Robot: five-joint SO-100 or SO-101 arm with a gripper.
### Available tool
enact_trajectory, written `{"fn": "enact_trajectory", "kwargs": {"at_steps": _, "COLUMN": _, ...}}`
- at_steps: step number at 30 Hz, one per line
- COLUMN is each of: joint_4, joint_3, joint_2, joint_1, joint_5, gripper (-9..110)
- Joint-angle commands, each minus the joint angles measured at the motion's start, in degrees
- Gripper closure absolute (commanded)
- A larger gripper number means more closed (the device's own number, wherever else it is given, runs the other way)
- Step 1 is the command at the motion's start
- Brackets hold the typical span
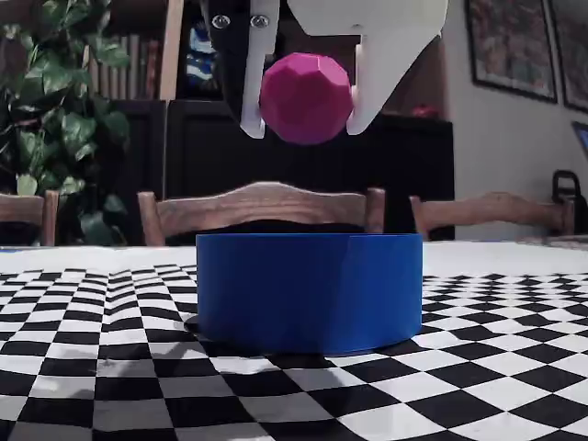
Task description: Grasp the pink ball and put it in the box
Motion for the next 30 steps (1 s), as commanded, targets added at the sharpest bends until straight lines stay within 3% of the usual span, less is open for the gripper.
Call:
{"fn": "enact_trajectory", "kwargs": {"at_steps": 1, "joint_4": -1.05, "joint_3": -3.43, "joint_2": -0.79, "joint_1": 0.35, "joint_5": 0.44, "gripper": 101}}
{"fn": "enact_trajectory", "kwargs": {"at_steps": 30, "joint_4": -1.58, "joint_3": -15.73, "joint_2": -15.12, "joint_1": -0.09, "joint_5": 0.44, "gripper": 101}}
